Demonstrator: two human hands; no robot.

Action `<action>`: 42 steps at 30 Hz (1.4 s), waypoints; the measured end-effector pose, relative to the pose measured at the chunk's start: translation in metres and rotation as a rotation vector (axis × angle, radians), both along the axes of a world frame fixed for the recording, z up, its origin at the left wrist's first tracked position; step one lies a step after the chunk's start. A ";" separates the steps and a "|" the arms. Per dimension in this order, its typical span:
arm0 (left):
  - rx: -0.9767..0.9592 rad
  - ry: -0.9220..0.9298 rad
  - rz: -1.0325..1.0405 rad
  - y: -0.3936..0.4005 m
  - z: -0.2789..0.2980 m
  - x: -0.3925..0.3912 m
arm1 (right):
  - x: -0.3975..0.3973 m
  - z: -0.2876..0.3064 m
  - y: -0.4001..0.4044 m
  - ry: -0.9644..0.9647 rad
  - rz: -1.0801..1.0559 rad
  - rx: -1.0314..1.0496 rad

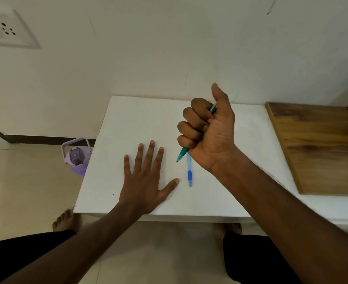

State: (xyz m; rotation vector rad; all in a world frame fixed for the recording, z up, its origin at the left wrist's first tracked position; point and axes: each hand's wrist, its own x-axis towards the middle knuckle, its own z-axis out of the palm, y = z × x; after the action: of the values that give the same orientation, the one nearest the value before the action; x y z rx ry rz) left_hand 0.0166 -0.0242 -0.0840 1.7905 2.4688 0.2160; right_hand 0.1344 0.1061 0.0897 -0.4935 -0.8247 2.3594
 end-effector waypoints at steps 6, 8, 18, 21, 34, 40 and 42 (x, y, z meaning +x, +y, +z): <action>0.008 -0.009 0.000 0.000 0.001 0.001 | 0.000 0.000 -0.001 0.008 0.008 -0.014; 0.010 -0.007 0.002 0.001 0.000 0.001 | 0.000 0.000 0.000 0.005 0.011 -0.010; 0.039 -0.013 0.001 0.002 -0.007 -0.001 | 0.000 0.001 0.000 -0.007 -0.016 -0.017; 0.048 -0.008 0.000 0.002 -0.008 -0.002 | 0.000 0.002 0.000 0.007 -0.016 -0.022; 0.054 -0.007 -0.001 0.001 -0.009 -0.002 | 0.002 0.004 -0.001 0.033 -0.023 -0.037; 0.052 -0.007 0.001 0.001 -0.009 -0.001 | 0.002 0.004 0.000 0.050 -0.026 -0.057; 0.052 -0.007 0.000 0.002 -0.009 -0.002 | 0.002 0.004 0.000 0.040 -0.029 -0.042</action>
State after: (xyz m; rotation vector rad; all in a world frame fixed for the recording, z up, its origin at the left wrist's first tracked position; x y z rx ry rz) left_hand 0.0151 -0.0226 -0.0929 1.8061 2.4813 0.2882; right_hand 0.1367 0.1058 0.0938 -0.4711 -0.7461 2.3564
